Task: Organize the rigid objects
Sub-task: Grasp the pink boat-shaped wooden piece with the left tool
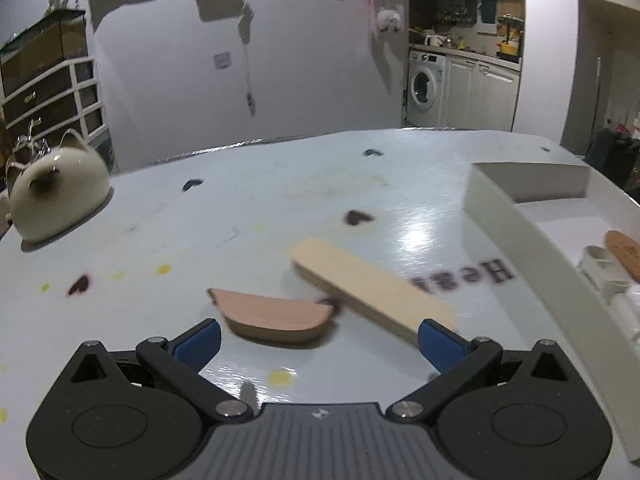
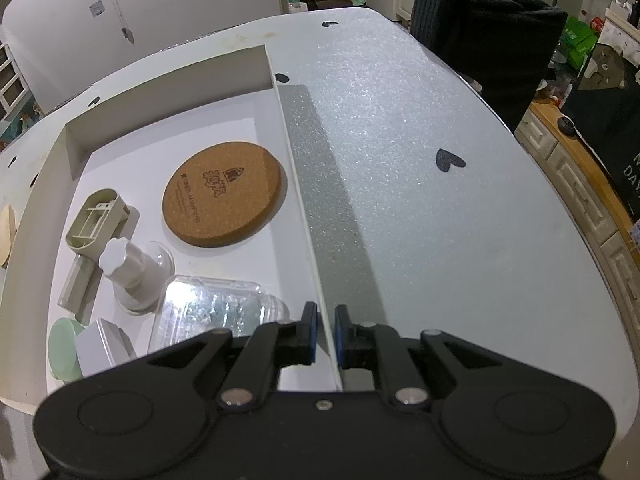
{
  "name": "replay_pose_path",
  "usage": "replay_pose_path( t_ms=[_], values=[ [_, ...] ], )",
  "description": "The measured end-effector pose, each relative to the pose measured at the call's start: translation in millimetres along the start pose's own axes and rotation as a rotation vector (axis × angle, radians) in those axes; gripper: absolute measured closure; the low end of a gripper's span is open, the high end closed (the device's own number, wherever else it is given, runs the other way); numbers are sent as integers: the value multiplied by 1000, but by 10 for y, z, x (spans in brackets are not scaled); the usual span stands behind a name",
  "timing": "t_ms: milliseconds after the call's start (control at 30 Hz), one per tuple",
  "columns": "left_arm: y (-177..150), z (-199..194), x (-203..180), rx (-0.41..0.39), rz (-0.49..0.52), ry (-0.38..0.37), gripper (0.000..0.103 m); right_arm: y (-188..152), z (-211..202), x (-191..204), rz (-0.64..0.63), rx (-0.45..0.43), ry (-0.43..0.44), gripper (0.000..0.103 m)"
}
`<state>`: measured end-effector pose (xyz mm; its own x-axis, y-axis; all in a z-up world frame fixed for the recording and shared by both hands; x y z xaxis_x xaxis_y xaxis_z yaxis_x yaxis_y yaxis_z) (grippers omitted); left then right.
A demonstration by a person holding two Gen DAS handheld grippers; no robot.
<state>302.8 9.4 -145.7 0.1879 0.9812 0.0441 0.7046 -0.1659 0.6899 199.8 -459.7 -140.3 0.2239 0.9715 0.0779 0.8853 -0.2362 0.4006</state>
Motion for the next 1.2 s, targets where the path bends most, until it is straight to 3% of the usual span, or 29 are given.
replay_pose_path(
  t_ms=[333,500,633,1100,1200],
  values=[
    [54,328,236,16,-11,-72,2,22,13,13,7,15,-11,91],
    [84,441,264,23,14,-56,7,29,17,16,11,19,-14,91],
    [132,457,283,8,7,-43,20,27,19,10,17,20,-13,91],
    [116,261,201,-14,-77,-34,23,29,19,9,13,17,-10,91],
    [201,113,147,-39,-119,-65,37,29,17,12,11,16,-8,91]
  ],
)
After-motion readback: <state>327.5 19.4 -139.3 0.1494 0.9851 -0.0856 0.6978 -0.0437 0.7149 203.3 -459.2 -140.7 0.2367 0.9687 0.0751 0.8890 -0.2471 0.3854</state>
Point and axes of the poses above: each gripper's, at about its wrist camera, not at the fingertips, and z roughly the way its jaws point, x to its left, y to its top, the point moved 5 cm from there along z, roughly the way its jaws point, and after that the axes turned 5 degrees about x, right-handed, at the moved point
